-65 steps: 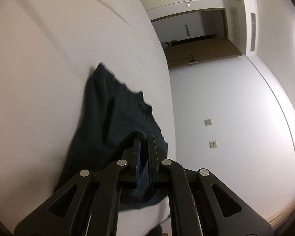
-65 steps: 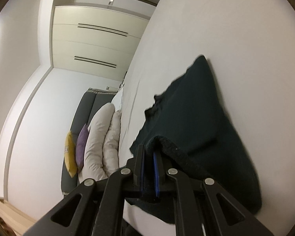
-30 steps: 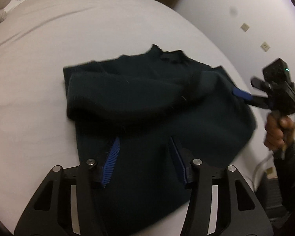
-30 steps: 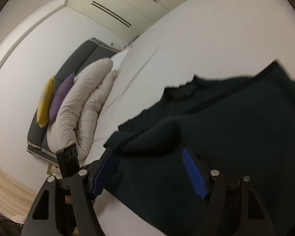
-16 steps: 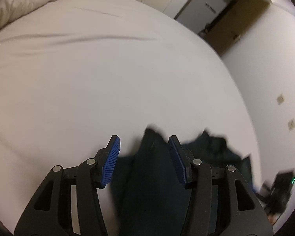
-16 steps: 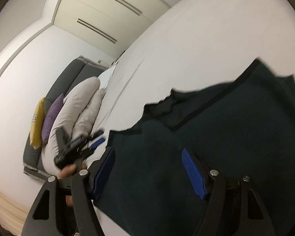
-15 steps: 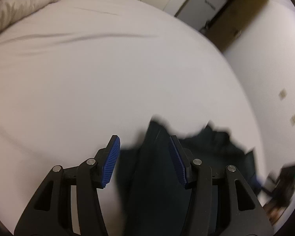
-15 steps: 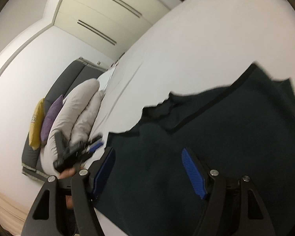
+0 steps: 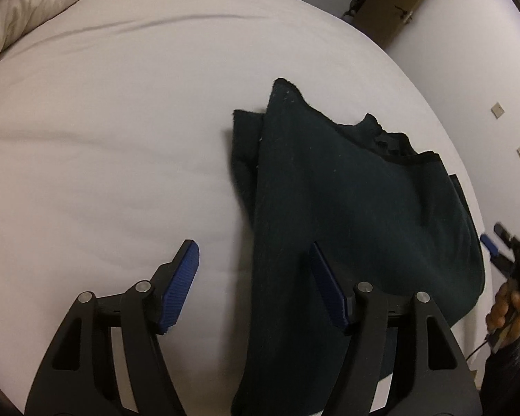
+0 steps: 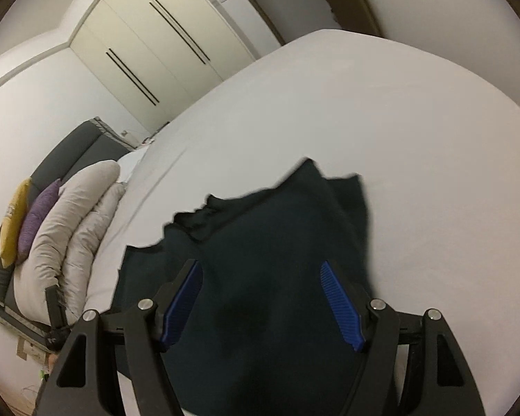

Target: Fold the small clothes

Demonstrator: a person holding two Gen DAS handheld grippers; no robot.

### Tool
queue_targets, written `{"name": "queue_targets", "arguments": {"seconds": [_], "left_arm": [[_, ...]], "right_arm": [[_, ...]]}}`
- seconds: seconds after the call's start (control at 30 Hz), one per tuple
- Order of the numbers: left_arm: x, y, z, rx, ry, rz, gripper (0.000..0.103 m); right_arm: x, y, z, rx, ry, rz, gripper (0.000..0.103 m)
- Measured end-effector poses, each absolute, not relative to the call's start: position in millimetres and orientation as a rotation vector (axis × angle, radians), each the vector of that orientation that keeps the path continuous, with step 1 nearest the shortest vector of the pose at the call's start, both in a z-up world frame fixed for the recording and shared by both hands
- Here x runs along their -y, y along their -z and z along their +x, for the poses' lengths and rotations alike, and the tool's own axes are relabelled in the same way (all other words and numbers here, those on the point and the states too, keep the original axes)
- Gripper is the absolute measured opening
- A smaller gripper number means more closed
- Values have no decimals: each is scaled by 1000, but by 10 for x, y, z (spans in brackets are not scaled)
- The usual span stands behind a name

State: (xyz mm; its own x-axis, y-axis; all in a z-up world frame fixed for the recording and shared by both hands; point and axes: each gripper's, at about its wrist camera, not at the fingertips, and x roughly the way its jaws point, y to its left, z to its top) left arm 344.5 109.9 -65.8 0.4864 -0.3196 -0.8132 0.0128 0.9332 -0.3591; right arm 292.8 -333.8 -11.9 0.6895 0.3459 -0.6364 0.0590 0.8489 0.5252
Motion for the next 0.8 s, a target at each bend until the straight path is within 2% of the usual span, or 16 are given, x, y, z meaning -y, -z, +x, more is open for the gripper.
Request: {"name": "queue_targets", "arguments": {"seconds": [0.07,0.13,0.17,0.2,0.23,0.3,0.47,0.53,0.6,0.67,0.73,0.8], "left_arm": [[-1183,662,3318,-1048,218,-340,64],[-1204,678,3209,-1049,245,-340,50],[-1167,700,3170,-1058,269,-336,33],[-1132,718,3144,-1065,289,-337,27],[-1106,716,3094,-1061,292,-329,26],[-1045,704,3030,-1042,285,-304,18],[-1026,645,2896,-1022,270,-297,13],[-1029,615,2830,-1012,263,-289,12],[-1055,597,2750,-1004,255,-298,10],[-1002,632,2722,-998,240,-314,6],[-1025,651,2681,-993,230,-336,5],[-1069,696,2613,-997,226,-366,5]], "right_arm": [[3479,160,2822,-812,-152,561,74],[3658,211,2721,-819,-123,592,75],[3730,230,2677,-820,-107,603,75],[3827,248,2622,-817,-89,621,75],[3907,263,2571,-817,-81,633,76],[3973,286,2521,-835,-86,627,79],[3745,343,2529,-902,-169,502,78],[3620,372,2555,-918,-179,434,69],[3566,453,2614,-963,-193,420,38],[3525,487,2637,-983,-179,394,19],[3514,450,2604,-968,-163,379,11],[3540,400,2537,-944,-150,395,8]]}}
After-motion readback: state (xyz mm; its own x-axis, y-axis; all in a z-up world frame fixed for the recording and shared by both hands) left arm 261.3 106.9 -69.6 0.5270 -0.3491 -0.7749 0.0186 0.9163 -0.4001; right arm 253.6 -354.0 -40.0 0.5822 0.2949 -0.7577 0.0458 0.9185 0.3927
